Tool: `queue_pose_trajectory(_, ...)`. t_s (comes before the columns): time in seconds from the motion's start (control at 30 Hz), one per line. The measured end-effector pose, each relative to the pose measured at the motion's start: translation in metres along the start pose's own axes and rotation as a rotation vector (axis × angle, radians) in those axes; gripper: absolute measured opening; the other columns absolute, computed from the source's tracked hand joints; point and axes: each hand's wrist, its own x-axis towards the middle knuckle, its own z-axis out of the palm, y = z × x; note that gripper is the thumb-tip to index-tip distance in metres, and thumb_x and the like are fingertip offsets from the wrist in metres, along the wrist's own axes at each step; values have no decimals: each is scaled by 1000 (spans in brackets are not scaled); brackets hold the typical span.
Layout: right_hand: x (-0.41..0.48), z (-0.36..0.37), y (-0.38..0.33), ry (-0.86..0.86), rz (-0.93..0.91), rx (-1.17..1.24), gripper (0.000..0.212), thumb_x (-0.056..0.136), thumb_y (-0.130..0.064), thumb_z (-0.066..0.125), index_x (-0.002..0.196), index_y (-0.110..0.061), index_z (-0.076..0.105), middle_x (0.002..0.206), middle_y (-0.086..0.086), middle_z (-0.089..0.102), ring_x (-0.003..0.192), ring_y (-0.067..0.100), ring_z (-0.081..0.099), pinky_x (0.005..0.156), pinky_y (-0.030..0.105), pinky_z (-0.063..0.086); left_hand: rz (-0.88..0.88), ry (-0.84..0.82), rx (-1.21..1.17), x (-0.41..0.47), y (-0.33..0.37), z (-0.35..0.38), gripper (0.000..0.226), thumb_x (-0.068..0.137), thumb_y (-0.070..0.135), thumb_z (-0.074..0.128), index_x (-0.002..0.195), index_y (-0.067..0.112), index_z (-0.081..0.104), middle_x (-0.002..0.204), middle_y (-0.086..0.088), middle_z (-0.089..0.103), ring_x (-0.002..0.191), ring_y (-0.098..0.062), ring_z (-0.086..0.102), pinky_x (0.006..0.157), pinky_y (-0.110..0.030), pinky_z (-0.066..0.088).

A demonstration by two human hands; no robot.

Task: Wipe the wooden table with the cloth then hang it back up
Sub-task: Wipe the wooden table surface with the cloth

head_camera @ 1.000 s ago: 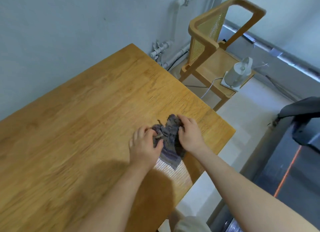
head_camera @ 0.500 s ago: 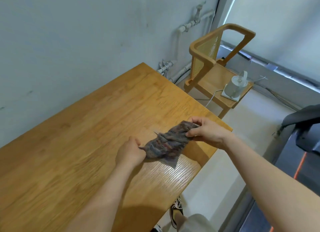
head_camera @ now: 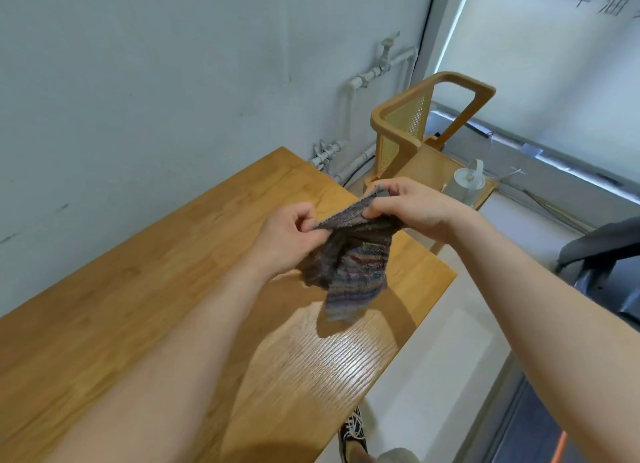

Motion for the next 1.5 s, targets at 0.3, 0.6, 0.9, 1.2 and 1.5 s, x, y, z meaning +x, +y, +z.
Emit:
queue_pose_trajectory(0.3, 32, 20, 98, 375, -102, -690, 10, 84, -22, 68, 84, -18, 59, 84, -3, 61, 84, 22, 57, 66, 32, 43, 248, -16, 601, -2, -47, 5, 14, 82, 5, 52, 84, 18, 57, 77, 8, 48, 68, -20, 48, 56, -30, 32)
queue_pose_trajectory(0.6, 7, 98, 154, 171, 79, -991, 48, 83, -48, 43, 127, -28, 50, 135, 3, 43, 137, 28, 30, 108, 52, 23, -305, -87, 346, -53, -110, 58, 13, 91, 21, 58, 90, 33, 63, 88, 16, 56, 80, -3, 54, 70, -20, 44)
queue_pose_trajectory(0.9, 106, 167, 181, 261, 95, -1000, 82, 90, -72, 13, 154, -21, 7, 160, 19, -3, 146, 38, -7, 114, 60, 1, -418, 223, 482, -39, -160, 59, 25, 95, 17, 46, 114, 21, 61, 111, 5, 55, 106, -16, 50, 90, -30, 43)
queue_pose_trajectory(1.2, 230, 49, 173, 379, 36, -998, 70, 94, -66, 15, 154, -30, 8, 162, 9, -5, 148, 29, -9, 116, 55, -1, -234, 237, 660, 53, -176, 76, 32, 92, 28, 36, 106, 20, 64, 109, 2, 55, 100, -19, 51, 86, -38, 44)
queue_pose_trajectory(1.5, 357, 18, 138, 273, -19, -964, 60, 97, -60, 17, 151, -39, 6, 157, 13, 13, 131, 39, 35, 93, 52, 41, -317, 360, 733, 196, -227, 24, 36, 94, 24, 40, 127, 19, 54, 130, -2, 50, 121, -23, 45, 101, -41, 37)
